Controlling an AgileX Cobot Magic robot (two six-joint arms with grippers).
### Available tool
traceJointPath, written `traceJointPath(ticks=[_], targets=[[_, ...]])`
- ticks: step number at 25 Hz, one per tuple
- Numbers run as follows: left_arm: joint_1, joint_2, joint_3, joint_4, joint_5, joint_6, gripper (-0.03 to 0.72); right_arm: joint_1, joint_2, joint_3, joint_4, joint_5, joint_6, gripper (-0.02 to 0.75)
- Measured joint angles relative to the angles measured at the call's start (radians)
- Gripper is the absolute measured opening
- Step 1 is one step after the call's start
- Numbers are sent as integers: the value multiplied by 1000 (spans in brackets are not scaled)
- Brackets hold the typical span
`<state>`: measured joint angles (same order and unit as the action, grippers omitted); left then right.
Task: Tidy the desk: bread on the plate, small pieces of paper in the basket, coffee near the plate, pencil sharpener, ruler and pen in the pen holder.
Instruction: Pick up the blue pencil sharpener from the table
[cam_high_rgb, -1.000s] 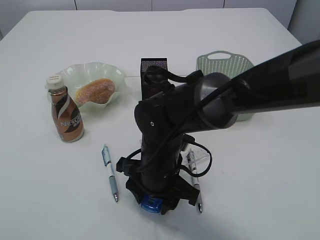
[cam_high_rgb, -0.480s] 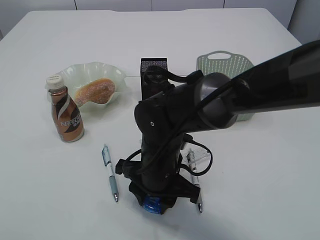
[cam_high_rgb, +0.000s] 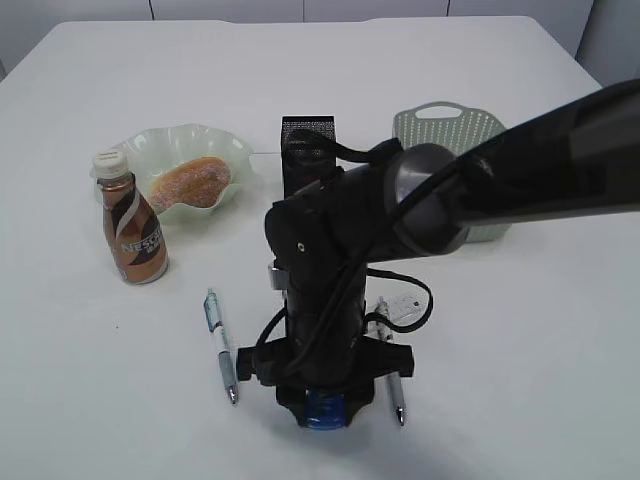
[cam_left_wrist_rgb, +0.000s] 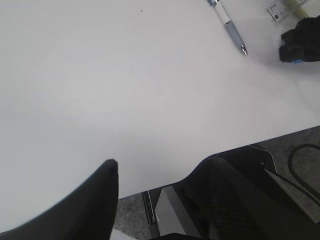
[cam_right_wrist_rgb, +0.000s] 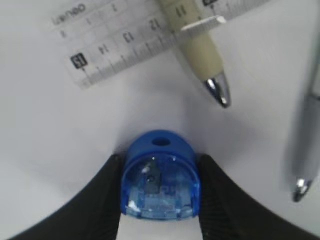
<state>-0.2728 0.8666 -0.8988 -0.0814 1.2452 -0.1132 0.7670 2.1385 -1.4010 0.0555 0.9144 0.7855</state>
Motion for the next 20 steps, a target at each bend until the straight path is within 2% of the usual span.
traceJointPath(ticks=[5, 14, 20], targets=[[0, 0, 0, 1, 0, 0, 430, 0, 9, -54, -56, 117, -186, 333], [0, 0, 0, 1, 0, 0, 430, 0, 9, -294, -40, 190, -482, 333], [0, 0, 0, 1, 0, 0, 430, 0, -18, -331, -64, 179, -640, 333]])
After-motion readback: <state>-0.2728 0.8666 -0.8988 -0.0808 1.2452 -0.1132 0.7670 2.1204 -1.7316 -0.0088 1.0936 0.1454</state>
